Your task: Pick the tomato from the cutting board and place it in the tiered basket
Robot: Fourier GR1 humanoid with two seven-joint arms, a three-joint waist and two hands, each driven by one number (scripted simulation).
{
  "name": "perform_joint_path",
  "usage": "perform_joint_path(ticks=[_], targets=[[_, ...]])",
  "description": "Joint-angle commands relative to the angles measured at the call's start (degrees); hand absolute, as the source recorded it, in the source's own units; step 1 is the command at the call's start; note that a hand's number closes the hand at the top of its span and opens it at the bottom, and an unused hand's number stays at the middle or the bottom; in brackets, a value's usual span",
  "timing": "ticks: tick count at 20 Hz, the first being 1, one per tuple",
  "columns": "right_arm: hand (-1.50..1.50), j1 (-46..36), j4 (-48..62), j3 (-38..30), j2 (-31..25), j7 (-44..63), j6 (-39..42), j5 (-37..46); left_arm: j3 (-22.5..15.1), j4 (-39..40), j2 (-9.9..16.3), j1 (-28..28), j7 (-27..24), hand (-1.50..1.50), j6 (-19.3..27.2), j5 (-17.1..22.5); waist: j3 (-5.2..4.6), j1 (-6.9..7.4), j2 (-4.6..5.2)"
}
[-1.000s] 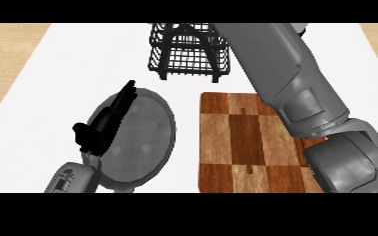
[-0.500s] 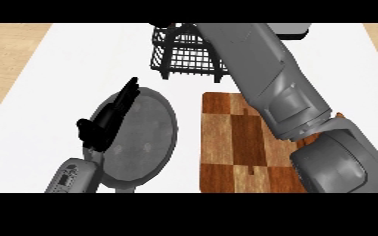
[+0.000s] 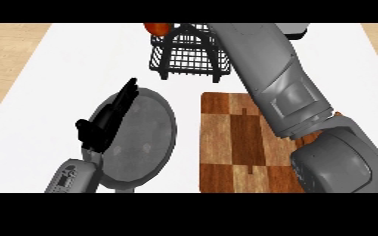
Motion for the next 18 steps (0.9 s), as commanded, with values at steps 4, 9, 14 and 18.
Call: perform_joint_path(ticks=[4, 9, 14, 18], targets=[[-1.5, 0.65, -2.17, -0.08, -2.79, -2.02, -12.35, 1.49, 0.82, -0.43, 0.16, 0.2, 0.44, 0.0, 0.67, -0.38, 0.01, -0.9, -0.23], [-1.5, 4.64, -3.77, 1.2, -8.14, -4.7, -22.54, 4.65, 0.39, -2.53, -0.29, 1.1, 2.31, 0.0, 1.28, -0.41, 0.09, -2.0, -0.68], [-1.5, 6.98, -8.68, -3.21, -15.14, -8.94, -23.39, 0.72, 0.66, -2.09, 0.0, 3.46, 0.59, 0.0, 0.42, -0.24, 0.13, -2.77, -0.98], [-1.5, 14.38, -11.59, -7.4, -21.53, -16.43, -15.71, -4.2, 3.4, 0.73, 0.16, -0.83, 1.93, 0.0, 0.3, 1.21, 0.17, -4.13, -0.85]])
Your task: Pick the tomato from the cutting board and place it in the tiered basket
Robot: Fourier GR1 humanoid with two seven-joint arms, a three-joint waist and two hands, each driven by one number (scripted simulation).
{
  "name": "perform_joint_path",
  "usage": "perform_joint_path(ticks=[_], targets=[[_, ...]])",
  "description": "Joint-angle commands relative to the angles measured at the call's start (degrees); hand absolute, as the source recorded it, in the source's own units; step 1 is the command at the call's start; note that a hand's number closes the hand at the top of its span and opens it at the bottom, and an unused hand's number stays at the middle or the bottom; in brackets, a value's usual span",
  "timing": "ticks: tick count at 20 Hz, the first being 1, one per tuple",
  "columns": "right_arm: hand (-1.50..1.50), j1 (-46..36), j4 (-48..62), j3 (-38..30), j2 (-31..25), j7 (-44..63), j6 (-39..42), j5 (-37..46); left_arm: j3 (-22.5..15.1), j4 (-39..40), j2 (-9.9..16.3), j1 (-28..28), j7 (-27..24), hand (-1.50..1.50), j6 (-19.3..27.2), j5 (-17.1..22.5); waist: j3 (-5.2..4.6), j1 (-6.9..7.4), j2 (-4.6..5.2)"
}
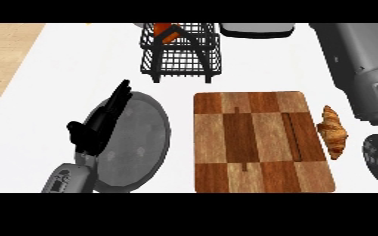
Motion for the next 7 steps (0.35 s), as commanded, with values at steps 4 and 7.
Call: perform_joint_path(ticks=[4, 7], targets=[[-1.5, 9.36, -5.06, -3.48, -10.91, -4.6, 11.67, -5.16, 0.87, -0.29, 1.21, 3.55, -1.81, 0.0, -1.1, -0.18, -0.01, -1.04, -0.5], [-1.5, 14.43, -5.45, -3.94, -15.0, -6.46, 19.47, -6.73, -1.24, -0.72, -2.11, 2.82, -1.51, 0.0, 2.35, -2.71, 0.02, -1.25, -0.5]])
